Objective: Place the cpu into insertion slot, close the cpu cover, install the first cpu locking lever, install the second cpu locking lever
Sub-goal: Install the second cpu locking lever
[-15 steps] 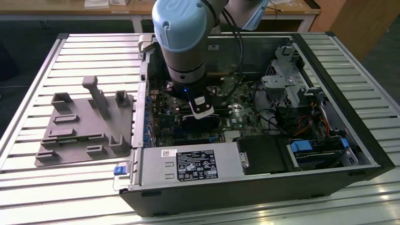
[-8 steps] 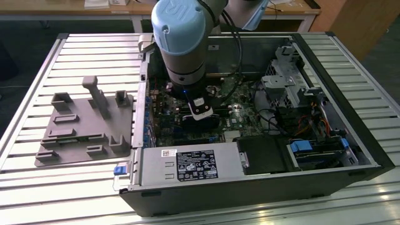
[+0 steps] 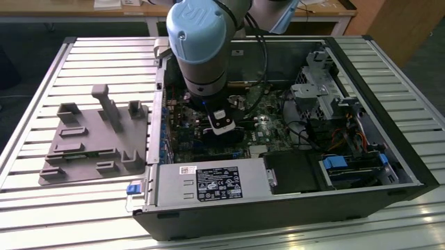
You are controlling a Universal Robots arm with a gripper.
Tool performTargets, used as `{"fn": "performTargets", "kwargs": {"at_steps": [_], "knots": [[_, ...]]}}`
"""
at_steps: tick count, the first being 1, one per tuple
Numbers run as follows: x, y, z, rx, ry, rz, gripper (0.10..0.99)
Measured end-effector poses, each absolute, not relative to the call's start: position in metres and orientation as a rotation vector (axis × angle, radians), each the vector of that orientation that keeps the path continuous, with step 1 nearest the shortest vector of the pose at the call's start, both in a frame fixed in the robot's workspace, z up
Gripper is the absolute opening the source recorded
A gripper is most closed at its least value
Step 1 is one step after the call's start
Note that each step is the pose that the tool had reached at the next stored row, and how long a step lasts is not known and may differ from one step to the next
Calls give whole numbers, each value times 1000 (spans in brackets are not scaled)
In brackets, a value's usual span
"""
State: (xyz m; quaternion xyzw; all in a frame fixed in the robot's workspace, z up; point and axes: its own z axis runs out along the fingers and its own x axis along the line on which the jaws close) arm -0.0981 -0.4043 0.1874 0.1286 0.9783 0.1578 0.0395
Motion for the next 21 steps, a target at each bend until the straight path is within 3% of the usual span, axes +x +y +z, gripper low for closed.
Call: {"fn": "performTargets", "kwargs": {"at_steps": [21], "knots": [[-99, -399, 193, 393, 2997, 485, 102]]}}
